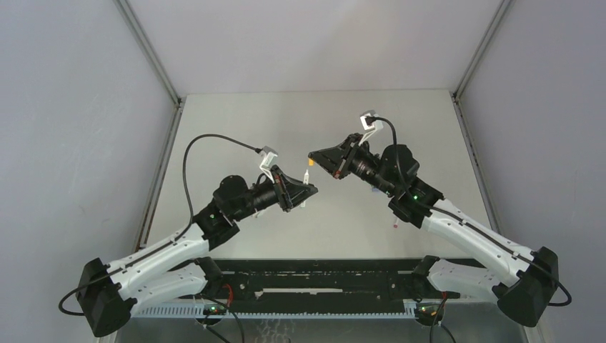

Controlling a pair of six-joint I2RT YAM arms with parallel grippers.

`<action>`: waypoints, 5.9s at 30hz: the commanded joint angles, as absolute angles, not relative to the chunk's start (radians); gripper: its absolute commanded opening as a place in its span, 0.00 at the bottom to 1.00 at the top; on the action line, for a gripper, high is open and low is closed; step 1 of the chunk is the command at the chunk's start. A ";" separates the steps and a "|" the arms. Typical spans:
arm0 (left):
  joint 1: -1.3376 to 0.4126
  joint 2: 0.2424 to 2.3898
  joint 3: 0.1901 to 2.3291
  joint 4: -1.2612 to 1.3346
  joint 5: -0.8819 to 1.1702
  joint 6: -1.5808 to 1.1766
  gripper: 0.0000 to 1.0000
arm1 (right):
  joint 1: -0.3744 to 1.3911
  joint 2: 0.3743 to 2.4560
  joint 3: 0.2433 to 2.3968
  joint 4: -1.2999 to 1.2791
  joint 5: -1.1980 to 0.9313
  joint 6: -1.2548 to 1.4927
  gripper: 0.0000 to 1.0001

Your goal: Insert the pens into the pen caps

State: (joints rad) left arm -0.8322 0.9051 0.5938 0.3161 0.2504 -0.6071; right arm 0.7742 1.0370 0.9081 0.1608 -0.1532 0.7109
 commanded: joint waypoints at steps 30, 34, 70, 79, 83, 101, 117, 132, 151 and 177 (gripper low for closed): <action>-0.850 0.873 0.676 0.327 0.216 -0.571 0.00 | 0.868 1.055 0.959 0.099 -0.092 0.619 0.00; -0.850 0.870 0.679 0.327 0.200 -0.567 0.00 | 0.903 1.050 0.949 0.083 -0.059 0.609 0.00; -0.850 0.850 0.654 0.374 0.155 -0.443 0.00 | 1.062 0.927 0.729 0.166 -0.078 0.592 0.10; -0.850 0.818 0.587 0.374 0.245 -0.342 0.00 | 0.960 0.804 0.832 0.039 -0.143 0.449 0.70; -0.850 0.803 0.573 0.382 0.322 -0.291 0.00 | 0.881 0.830 0.873 0.045 -0.256 0.450 0.73; -0.853 0.800 0.575 0.380 0.415 -0.271 0.00 | 0.796 1.009 0.968 0.195 -0.494 0.549 0.36; -0.852 0.809 0.649 0.396 0.397 -0.325 0.00 | 0.856 1.012 0.927 0.002 -0.538 0.416 0.00; -0.834 0.789 0.672 0.506 0.400 -0.390 0.00 | 0.874 1.058 0.838 0.003 -0.643 0.490 0.00; -0.743 0.773 0.709 0.558 0.446 -0.412 0.00 | 0.937 1.112 0.748 -0.065 -0.738 0.530 0.00; -0.633 0.772 0.711 0.583 0.428 -0.394 0.00 | 1.007 1.219 0.709 -0.209 -0.827 0.476 0.00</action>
